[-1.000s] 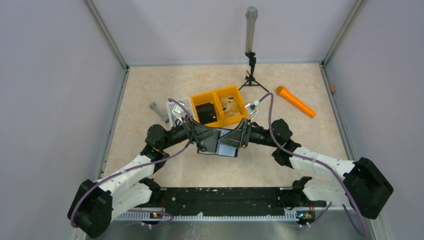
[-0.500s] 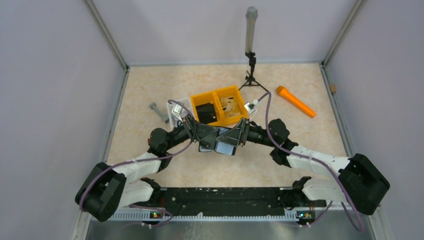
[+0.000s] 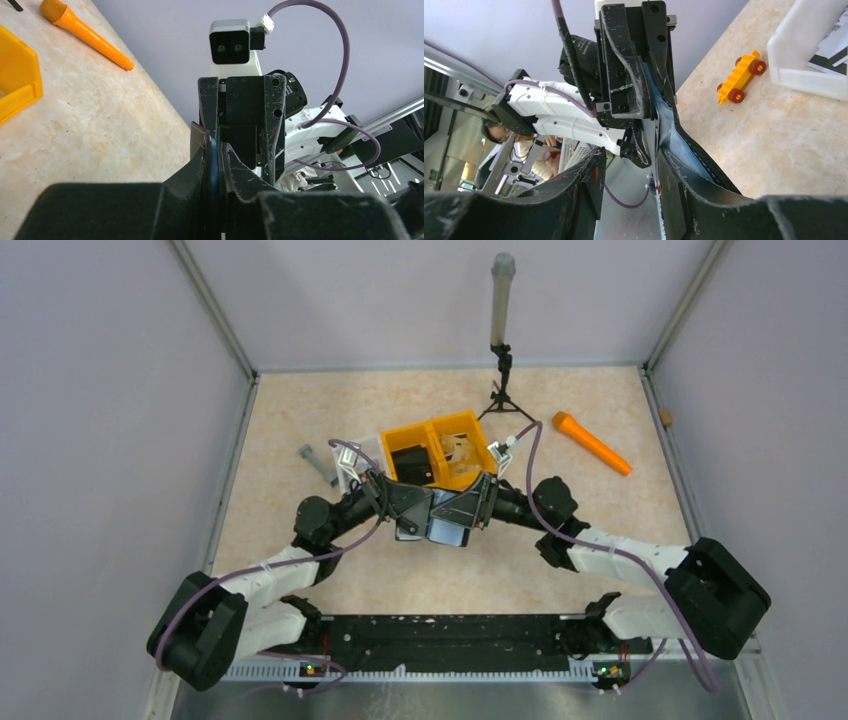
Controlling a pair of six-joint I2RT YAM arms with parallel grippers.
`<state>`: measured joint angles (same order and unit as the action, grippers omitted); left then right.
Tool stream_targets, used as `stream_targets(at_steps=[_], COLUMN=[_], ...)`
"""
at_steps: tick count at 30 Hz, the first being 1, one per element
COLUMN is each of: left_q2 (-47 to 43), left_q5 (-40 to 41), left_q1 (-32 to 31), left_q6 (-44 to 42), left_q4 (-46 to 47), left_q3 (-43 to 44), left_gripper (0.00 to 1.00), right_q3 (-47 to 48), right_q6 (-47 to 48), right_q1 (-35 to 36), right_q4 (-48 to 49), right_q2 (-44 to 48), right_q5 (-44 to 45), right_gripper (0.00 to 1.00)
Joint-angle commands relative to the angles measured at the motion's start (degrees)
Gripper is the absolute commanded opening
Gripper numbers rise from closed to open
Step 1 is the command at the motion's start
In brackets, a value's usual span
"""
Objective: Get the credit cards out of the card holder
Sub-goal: Remove the credit card from the card holder.
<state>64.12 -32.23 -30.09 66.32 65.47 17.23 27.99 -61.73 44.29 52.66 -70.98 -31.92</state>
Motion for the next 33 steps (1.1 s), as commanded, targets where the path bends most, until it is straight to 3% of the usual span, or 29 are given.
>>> stream_targets(at_steps=[1, 5, 10, 18, 23, 33], left_q2=[-1.1, -3.0, -6.1, -6.4, -7.0, -5.5], left_q5=[-2.0, -0.5, 1.1, 1.5, 2.4, 3.3], left_q1=[-1.9, -1.9, -2.0, -2.3, -2.4, -2.4], left_q6=[-0.2, -2.5, -6.1, -8.2, -7.1, -0.8], left_q4=[-1.2, -6.2, -13.2, -14.6, -12.3, -3.3], left_q3=[1.3, 1.4, 2.1, 1.6, 0.2, -1.2], left_gripper=[0.14, 0.15, 0.16, 0.17, 0.31, 0.38], right_q3=[1.0, 2.1, 6.7, 5.8, 5.0, 5.7], right_q6=[-2.1, 1.6, 9.4, 2.8, -0.5, -1.4], right_q1=[1.2, 1.2, 1.1, 1.2, 1.4, 2.3], right_q4=[13.6, 6.9, -12.4, -0.3, 6.5, 8.0], right_q2=[0.6, 3.7, 6.4, 2.8, 1.4, -2.5], right_q5=[-1.8, -1.4, 0.3, -3.2, -2.8, -2.5], right_gripper=[0.43, 0.44, 0.51, 0.43, 0.37, 0.3])
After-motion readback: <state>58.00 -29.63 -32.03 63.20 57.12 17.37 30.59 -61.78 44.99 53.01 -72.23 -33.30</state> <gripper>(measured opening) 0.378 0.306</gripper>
